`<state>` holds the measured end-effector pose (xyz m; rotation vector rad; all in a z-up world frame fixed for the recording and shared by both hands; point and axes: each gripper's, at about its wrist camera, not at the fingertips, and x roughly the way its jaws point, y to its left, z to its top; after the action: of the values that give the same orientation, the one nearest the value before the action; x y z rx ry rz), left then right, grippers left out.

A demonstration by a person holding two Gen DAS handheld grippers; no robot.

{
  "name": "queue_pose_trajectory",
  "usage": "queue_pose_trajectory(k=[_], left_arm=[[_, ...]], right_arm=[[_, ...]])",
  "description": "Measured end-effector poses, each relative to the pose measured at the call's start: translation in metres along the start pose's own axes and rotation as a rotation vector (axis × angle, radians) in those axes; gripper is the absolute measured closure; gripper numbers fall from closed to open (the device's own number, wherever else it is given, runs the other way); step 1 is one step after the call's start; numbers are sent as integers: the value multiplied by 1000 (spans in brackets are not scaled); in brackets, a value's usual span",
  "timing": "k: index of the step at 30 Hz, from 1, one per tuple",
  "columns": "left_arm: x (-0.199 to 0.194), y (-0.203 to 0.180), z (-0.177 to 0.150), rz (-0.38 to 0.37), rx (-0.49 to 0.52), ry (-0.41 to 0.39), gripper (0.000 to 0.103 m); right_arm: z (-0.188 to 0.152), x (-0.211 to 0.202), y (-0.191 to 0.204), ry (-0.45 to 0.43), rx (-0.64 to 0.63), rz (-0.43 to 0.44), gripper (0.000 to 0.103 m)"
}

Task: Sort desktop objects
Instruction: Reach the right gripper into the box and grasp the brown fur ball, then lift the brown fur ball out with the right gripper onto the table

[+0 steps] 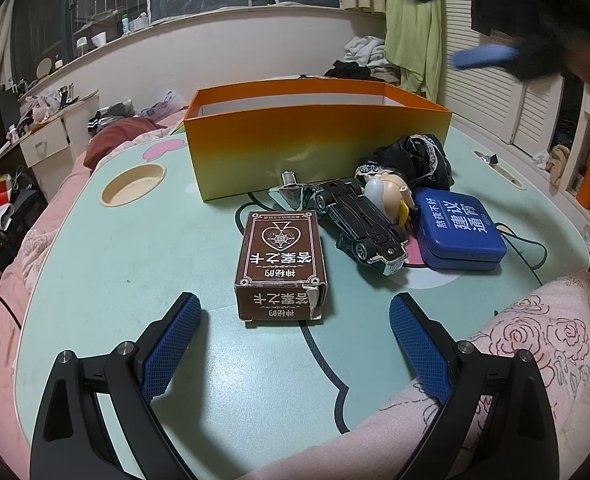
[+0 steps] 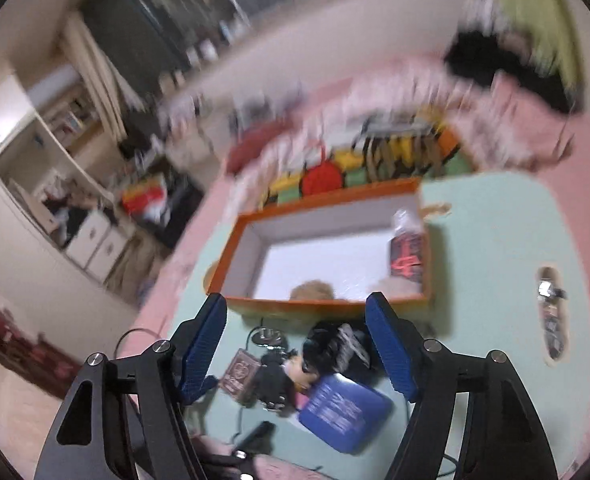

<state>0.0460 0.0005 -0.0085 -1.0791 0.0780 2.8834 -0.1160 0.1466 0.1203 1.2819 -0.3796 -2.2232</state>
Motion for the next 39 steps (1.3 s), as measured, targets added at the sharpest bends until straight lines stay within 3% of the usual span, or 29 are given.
queue_pose_trajectory(k=[4, 10, 11, 12, 13, 17, 21, 25, 28, 30, 32, 37, 39], left_arm=[[0, 0, 0, -1, 1, -2, 8], [0, -1, 1, -5, 2, -9, 8], [0, -2, 1, -5, 2, -9, 8], [1, -2, 1, -5, 2, -6, 8], [1, -1, 1, -6, 3, -8, 8], [1, -1, 1, -8, 3, -11, 8], [1, 0, 1, -9, 2, -11, 8], [1, 0, 0, -9, 1, -11, 8], [1, 0, 0, -9, 1, -11, 8], [1, 0, 1, -9, 2, -11, 8], [1, 0, 0, -9, 1, -11, 8], [1, 0, 0, -9, 2, -11, 8], [1, 0, 0, -9, 1, -11, 8]], right_arm=[[31, 71, 0, 256, 81, -20, 38], [37, 147, -10, 437, 105, -161, 38], [35, 159, -12, 468, 99, -184, 44], [37, 160, -7, 438, 62, -195, 47], [39, 164, -1, 433, 12, -213, 71], [42, 165, -1, 392, 28, -168, 88], [52, 140, 10, 269, 11, -96, 88], [50, 89, 36, 121, -53, -18, 88], [33, 71, 54, 113, -112, 47, 87], [24, 73, 58, 115, -135, 27, 83], [19, 73, 57, 87, -157, 0, 65], [-4, 42, 33, -26, -136, 48, 62], [-21, 26, 24, -68, -151, 27, 60]])
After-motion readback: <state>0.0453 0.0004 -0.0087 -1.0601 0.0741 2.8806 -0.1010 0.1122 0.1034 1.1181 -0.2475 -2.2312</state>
